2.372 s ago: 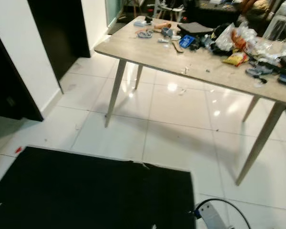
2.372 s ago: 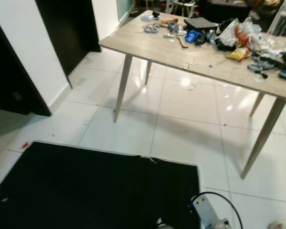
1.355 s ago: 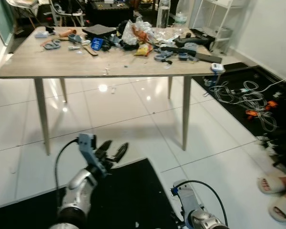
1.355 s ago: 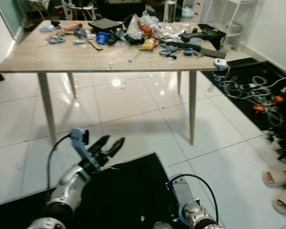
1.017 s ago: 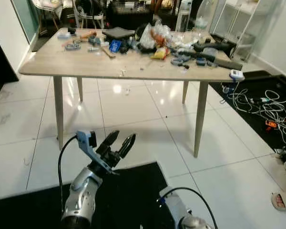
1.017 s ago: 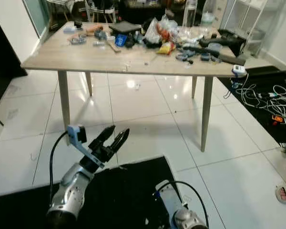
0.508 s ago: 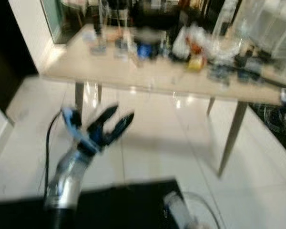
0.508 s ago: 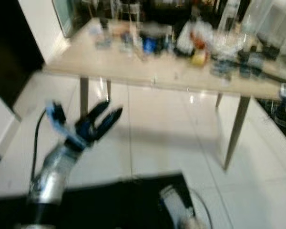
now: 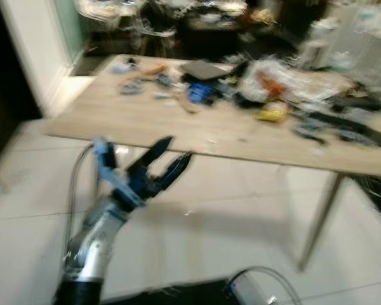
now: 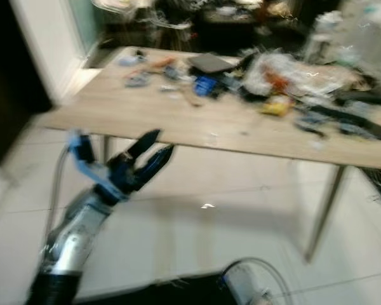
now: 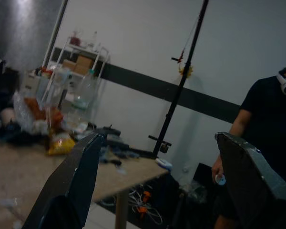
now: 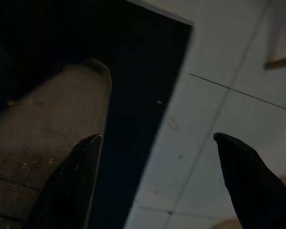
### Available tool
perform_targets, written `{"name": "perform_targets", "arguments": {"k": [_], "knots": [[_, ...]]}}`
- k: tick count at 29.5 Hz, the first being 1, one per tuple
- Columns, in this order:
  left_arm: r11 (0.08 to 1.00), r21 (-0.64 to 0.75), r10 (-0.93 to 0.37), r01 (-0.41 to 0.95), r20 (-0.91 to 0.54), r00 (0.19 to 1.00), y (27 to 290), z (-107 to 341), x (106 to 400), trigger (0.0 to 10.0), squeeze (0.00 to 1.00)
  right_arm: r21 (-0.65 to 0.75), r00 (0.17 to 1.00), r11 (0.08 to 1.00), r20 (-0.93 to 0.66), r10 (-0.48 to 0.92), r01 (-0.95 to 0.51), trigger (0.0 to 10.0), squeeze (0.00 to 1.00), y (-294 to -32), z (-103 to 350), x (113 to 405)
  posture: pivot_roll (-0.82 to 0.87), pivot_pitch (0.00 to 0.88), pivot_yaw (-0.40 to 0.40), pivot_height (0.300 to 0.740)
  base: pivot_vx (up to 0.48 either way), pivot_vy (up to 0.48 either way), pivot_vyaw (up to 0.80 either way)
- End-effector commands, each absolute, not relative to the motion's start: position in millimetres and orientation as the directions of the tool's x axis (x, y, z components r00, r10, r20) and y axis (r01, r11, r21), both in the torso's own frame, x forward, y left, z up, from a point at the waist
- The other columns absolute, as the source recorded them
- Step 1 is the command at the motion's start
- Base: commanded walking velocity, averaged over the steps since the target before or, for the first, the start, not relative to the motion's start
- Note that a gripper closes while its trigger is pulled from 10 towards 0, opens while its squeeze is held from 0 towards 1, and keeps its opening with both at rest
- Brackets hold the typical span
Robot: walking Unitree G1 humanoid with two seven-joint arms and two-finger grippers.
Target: Picking trash to rubbish bin
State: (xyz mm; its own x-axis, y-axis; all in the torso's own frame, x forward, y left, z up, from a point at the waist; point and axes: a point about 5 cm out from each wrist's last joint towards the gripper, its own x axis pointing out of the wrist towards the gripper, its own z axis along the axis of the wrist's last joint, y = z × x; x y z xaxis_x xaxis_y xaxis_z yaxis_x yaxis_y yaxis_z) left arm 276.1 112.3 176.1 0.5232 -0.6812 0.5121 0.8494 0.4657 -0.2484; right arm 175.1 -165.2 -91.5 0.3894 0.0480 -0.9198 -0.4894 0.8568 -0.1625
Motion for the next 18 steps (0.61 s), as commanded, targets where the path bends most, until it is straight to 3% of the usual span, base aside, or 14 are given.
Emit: {"name": "perform_targets", "arguments": {"k": [1, 12, 18], "knots": [[0.47, -0.24, -0.692, 0.85, 0.497, 0.523, 107.7, 175.4, 276.2, 10.0, 0.0, -0.151, 0.359, 0.85, -0.932, 0.048, -0.505, 10.0, 0.0, -162.0, -95.9, 165.4, 0.05, 0.014, 0.022, 0.74, 0.48, 0.0, 0.0], [0.535, -0.21, -0.699, 0.819, 0.434, 0.568, 100.3, 171.6, 286.4, 10.0, 0.0, -0.177, 0.322, 0.853, -0.947, -0.011, -0.492, 10.0, 0.0, -197.5, -101.2, 141.7, 0.02, 0.015, 0.036, 0.74, 0.48, 0.0, 0.0], [0.554, -0.196, -0.701, 0.809, 0.413, 0.581, 100.0, 170.5, 289.7, 10.0, 0.0, -0.177, 0.321, 0.853, -0.947, -0.012, -0.492, 10.0, 0.0, -192.7, -102.3, 140.8, 0.02, 0.017, 0.038, 0.74, 0.48, 0.0, 0.0]]}}
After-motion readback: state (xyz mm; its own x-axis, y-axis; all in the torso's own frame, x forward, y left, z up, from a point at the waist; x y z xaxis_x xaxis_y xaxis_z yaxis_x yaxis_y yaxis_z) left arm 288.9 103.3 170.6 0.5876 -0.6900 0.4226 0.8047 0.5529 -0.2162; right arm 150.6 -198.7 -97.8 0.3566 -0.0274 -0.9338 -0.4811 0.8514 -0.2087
